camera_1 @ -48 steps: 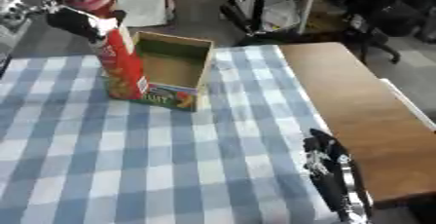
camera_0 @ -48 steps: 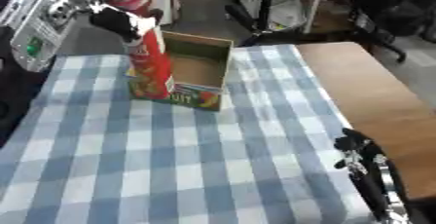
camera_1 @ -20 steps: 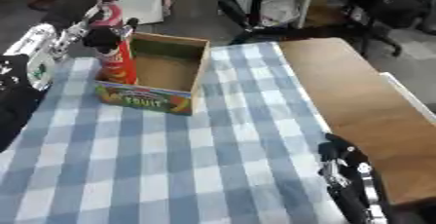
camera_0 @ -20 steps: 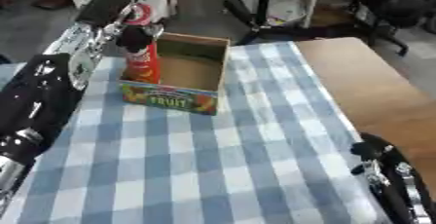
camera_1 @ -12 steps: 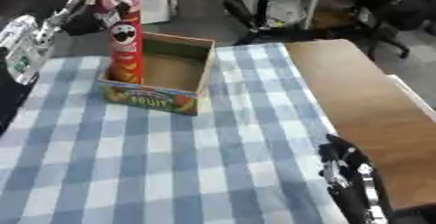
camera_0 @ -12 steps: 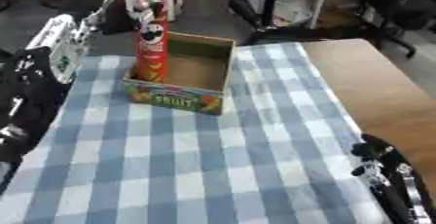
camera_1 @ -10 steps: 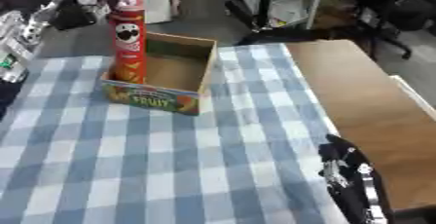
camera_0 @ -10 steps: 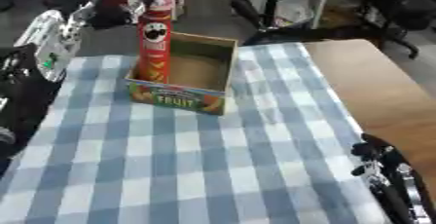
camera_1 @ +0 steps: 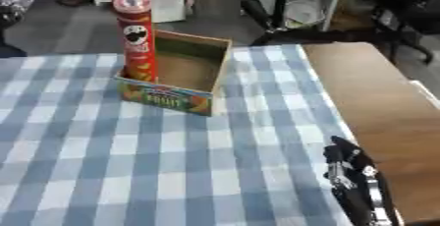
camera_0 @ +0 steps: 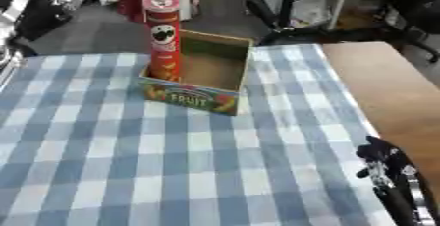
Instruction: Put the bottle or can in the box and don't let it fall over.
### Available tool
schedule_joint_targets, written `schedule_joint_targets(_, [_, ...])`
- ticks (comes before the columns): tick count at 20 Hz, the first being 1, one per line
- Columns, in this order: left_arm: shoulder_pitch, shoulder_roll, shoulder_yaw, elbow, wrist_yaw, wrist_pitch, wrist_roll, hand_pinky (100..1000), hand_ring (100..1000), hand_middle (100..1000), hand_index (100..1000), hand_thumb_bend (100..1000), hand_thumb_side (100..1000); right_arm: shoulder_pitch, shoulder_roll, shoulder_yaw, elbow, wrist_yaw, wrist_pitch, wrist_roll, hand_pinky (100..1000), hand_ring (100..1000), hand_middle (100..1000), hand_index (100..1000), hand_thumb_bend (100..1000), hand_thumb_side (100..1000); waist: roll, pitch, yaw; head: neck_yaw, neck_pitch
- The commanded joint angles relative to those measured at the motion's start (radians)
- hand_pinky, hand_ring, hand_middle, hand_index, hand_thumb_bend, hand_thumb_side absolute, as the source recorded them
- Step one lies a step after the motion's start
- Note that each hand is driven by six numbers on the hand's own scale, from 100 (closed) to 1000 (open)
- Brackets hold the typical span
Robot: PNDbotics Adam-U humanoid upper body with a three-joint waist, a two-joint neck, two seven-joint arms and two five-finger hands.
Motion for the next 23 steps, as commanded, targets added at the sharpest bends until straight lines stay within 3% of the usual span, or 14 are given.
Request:
schedule_joint_targets(1, [0.082,-0.071,0.043,-0.122,0.066,-0.004,0.002,608,744,746,988,157,1000,-0.003,-0.019,-0.01,-0.038,0.007,-0.002,-0.007,472,707,644,816,100,692,0.001,-0.007,0.011,0.003,0.016])
schedule_joint_targets(4, [0.159,-0.193,0.05,-0.136,0.062,0.0,-0.025,583,731,735,996,163,1000,0.005,-0.021,-0.012,-0.047,0.008,0.0,-0.007,471,707,644,816,100,700,-0.001,-0.01,0.027,0.015,0.037])
schedule_joint_targets(11, [0.221,-0.479,0.044,-0.042,0.06,0.108,-0.073,547,710,713,1000,206,1000,0.008,-0.015,-0.009,-0.047,0.002,0.003,-0.007,472,707,644,815,100,696,-0.011,-0.017,0.046,0.047,0.071])
schedule_joint_targets(14, [0.228,-0.516,0.043,-0.003,0.057,0.12,-0.083,543,705,708,1000,200,1000,0.008,-0.015,-0.008,-0.048,-0.002,0.003,-0.007,472,707,644,815,100,695,-0.012,-0.02,0.048,0.047,0.082])
schedule_joint_targets(23, [0.229,-0.535,0.029,0.026,0.049,0.123,-0.093,537,698,702,1000,196,1000,0.012,-0.014,-0.005,-0.048,-0.005,0.004,-0.007,471,706,643,815,100,701,-0.014,-0.018,0.055,0.04,0.094])
